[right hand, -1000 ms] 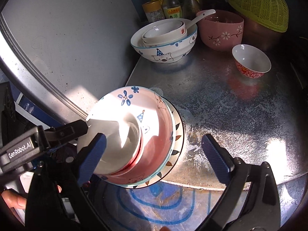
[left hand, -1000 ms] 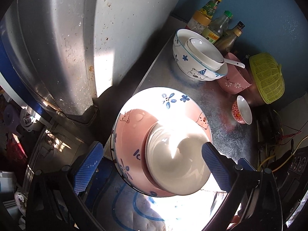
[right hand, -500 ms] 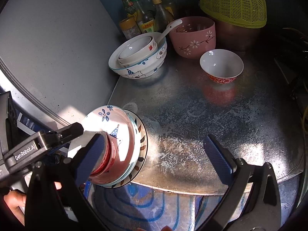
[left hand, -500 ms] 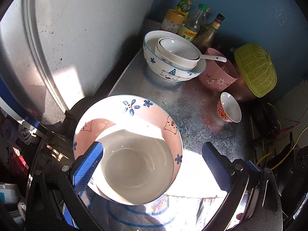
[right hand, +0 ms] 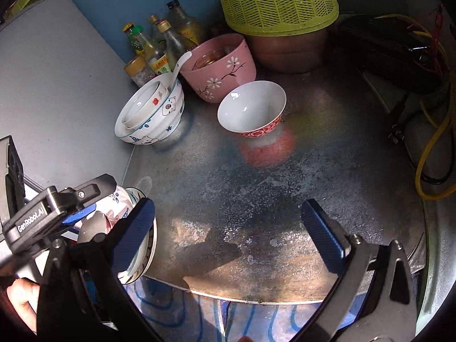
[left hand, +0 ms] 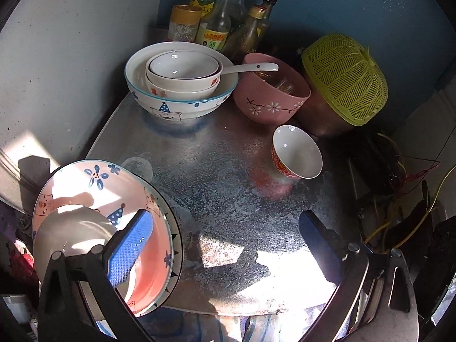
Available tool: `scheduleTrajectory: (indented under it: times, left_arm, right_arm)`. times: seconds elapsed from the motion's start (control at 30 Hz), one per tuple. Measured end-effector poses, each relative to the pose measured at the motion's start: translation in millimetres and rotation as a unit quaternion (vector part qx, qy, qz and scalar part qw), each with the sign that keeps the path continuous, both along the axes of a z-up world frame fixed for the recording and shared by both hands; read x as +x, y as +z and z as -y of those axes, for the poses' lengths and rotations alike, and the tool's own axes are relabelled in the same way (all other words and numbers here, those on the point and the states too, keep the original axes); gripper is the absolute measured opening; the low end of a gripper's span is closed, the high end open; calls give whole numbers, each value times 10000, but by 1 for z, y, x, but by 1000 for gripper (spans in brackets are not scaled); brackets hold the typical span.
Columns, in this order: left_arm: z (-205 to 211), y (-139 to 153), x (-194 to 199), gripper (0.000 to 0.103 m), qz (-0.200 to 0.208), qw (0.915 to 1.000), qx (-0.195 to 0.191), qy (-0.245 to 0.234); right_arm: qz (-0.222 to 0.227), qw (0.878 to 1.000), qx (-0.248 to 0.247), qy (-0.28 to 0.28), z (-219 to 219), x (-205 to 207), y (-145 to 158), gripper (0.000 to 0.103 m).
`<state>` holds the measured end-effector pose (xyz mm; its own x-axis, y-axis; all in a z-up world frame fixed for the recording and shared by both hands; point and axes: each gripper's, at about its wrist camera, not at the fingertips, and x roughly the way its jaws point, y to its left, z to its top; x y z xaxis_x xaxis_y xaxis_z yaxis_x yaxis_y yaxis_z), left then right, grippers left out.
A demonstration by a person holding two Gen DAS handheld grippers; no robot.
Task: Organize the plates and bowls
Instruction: 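Move both grippers to the last red-patterned bowl and close on its rim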
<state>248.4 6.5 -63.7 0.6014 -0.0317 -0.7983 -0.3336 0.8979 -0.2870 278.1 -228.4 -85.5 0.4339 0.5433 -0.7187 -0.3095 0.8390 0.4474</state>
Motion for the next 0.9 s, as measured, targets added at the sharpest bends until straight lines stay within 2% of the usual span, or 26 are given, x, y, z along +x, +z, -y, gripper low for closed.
scheduleTrajectory:
  times: [0.2,0.4,0.47,0.5,0.53,0.6,0.7,0.77,0.8,0.83,0.9]
  left_arm:
    - [26,-12,36,103,-64,9998,-86,-180]
    - [32,-34,77,102,-161,9994,-321,-22]
    - [32,-42,90,101,-167,9991,-382,25]
    - [32,-46,96,100,-167,9992,-372,49]
    - [32,-49,102,96,-174,9992,-368,65]
    - [32,-58,114,85,-233,9987,-433,90]
    - [31,-69,130,79,-284,9981,-527,135]
    - [32,-75,139,68,-306,9980,-535,127]
    - [33,-78,145,56,-330,9979,-552,104]
    - [33,-81,149,50,-360,9977,-560,104]
    - [33,-88,158,47,-385,9972,-623,116]
  right_arm:
    - [-55,9996,94,-260,24,32,-5,103]
    - [-192,9984,239,-475,35,75,-17,103]
    - [-305,9978,313,-506,35,91,-23,98]
    - [-373,9975,320,-506,32,101,-27,93]
    - [-411,9974,329,-492,29,107,-29,86]
    - [-467,9973,338,-459,23,121,-35,80]
    - [-542,9970,381,-389,12,139,-42,73]
    - [-585,9969,360,-371,7,149,-48,67]
    - [-627,9968,359,-353,4,153,-51,63]
    - [-678,9965,374,-327,2,157,-55,59]
    - [-759,9962,348,-268,-4,163,-62,51]
